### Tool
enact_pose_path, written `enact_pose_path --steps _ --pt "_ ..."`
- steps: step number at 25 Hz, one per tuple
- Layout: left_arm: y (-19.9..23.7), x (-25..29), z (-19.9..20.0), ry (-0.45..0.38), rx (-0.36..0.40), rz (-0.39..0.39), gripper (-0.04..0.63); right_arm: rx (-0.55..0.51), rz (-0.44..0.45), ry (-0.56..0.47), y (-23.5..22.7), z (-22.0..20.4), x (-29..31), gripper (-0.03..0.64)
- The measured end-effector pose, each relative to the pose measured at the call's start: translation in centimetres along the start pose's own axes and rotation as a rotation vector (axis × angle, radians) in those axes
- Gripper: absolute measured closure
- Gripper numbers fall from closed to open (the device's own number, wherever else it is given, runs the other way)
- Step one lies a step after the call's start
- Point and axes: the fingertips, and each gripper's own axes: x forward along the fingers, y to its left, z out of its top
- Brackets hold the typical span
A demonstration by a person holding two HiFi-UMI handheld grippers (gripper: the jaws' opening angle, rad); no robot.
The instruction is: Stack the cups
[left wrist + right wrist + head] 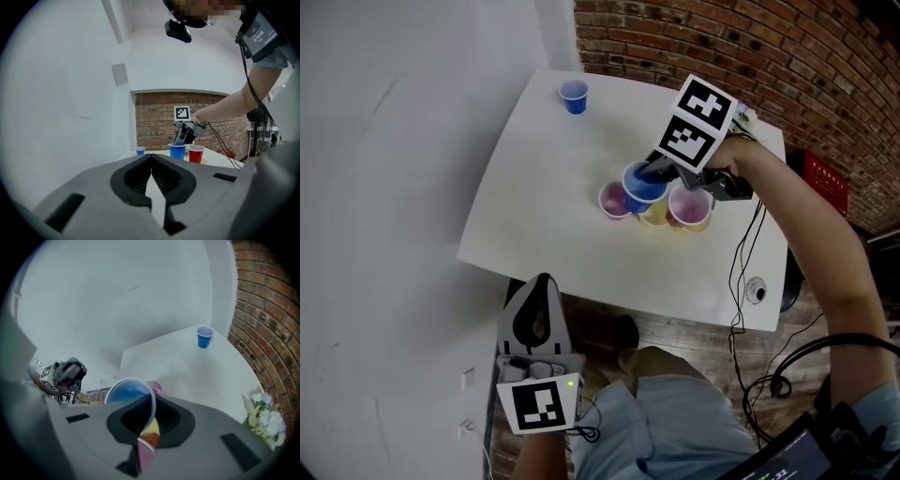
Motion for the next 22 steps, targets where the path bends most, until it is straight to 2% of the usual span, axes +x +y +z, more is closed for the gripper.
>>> enact_pose_path --steps 5,9,12,22 --pt "0.1 0.3 -0.3 0.005 0.006 0.002 0.586 -0.002 0.015 0.013 0.0 -0.2 0.4 0.595" --pt "-0.3 0.5 -0.4 0.009 -0.017 -0.006 0.586 -0.007 0.022 0.025 -0.1 -0.4 0.6 0.595" --pt "0.0 0.7 -0.1 -0.005 0.006 -0.005 0.586 -0.01 0.022 0.027 -0.2 -0.5 0.7 0.595" --pt "0.0 1.1 -0.3 0.015 0.005 0.004 0.586 -0.014 0.022 0.025 -0.6 -0.7 1.1 0.592"
